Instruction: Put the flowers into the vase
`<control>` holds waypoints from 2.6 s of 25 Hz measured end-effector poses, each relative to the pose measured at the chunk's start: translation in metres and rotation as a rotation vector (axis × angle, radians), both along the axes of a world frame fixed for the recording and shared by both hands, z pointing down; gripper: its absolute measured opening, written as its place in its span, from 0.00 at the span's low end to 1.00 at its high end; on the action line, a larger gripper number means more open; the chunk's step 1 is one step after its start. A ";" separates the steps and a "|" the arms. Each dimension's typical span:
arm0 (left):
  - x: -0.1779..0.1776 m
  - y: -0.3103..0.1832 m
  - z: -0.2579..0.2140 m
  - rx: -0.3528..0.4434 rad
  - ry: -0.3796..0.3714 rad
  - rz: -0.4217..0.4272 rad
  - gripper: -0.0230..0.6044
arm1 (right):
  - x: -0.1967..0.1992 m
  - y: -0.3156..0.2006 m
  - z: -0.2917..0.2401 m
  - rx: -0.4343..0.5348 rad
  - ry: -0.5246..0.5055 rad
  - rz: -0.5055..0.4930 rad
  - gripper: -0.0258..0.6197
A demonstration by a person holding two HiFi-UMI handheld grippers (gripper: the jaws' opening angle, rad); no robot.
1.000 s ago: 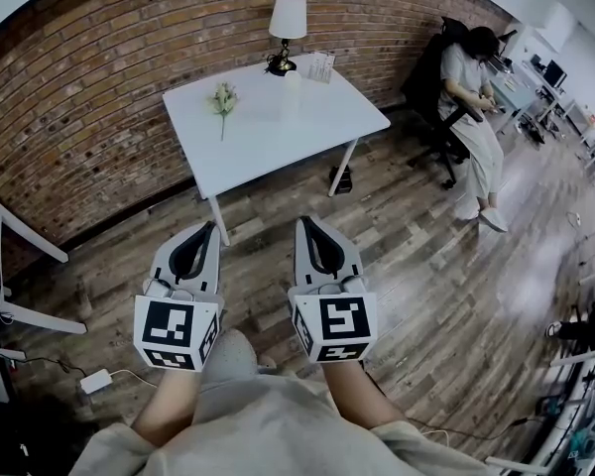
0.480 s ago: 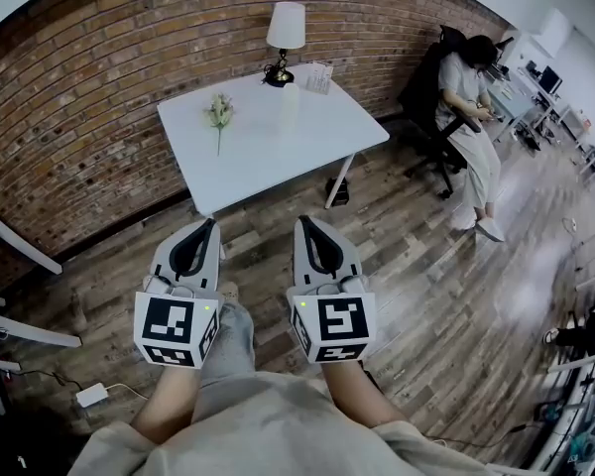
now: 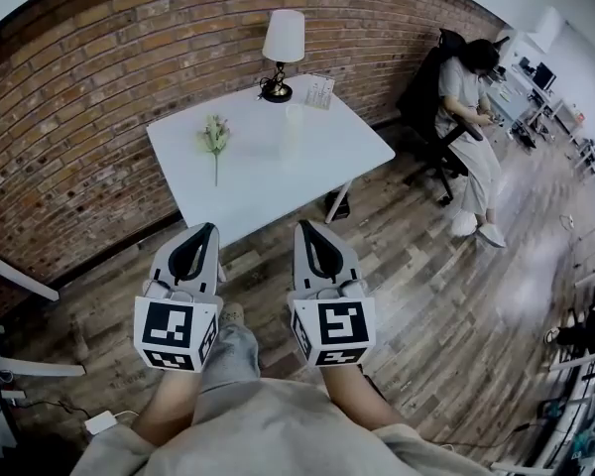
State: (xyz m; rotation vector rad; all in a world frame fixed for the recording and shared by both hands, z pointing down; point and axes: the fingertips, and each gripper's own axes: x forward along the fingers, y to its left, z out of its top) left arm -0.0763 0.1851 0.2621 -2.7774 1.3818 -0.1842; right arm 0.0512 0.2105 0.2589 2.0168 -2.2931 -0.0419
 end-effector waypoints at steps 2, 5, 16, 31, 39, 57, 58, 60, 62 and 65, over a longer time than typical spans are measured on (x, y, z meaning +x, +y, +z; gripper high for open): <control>-0.001 -0.029 -0.005 0.008 -0.004 0.009 0.04 | 0.000 -0.026 -0.002 -0.001 -0.002 0.017 0.05; -0.001 -0.070 -0.009 0.013 -0.002 0.031 0.04 | -0.002 -0.065 -0.003 -0.008 -0.001 0.037 0.05; -0.005 -0.190 0.000 -0.035 0.017 0.069 0.04 | -0.004 -0.173 -0.011 -0.001 0.040 0.113 0.05; 0.013 -0.274 0.018 -0.068 0.000 0.127 0.04 | 0.004 -0.258 0.009 -0.062 0.023 0.146 0.05; 0.019 -0.300 0.025 -0.088 -0.011 0.126 0.04 | 0.011 -0.283 0.023 -0.102 0.009 0.147 0.05; 0.005 -0.336 0.053 -0.105 -0.020 0.035 0.04 | -0.022 -0.353 0.079 -0.214 0.007 -0.022 0.05; 0.003 -0.339 0.056 -0.108 -0.023 0.030 0.04 | -0.025 -0.358 0.082 -0.216 0.008 -0.027 0.05; -0.001 -0.344 0.061 -0.106 -0.030 0.023 0.04 | -0.030 -0.365 0.088 -0.219 0.015 -0.035 0.05; -0.005 -0.349 0.066 -0.099 -0.039 0.016 0.04 | -0.036 -0.372 0.094 -0.222 0.025 -0.042 0.05; -0.012 -0.358 0.074 -0.109 -0.046 0.002 0.04 | -0.046 -0.383 0.102 -0.235 0.035 -0.068 0.05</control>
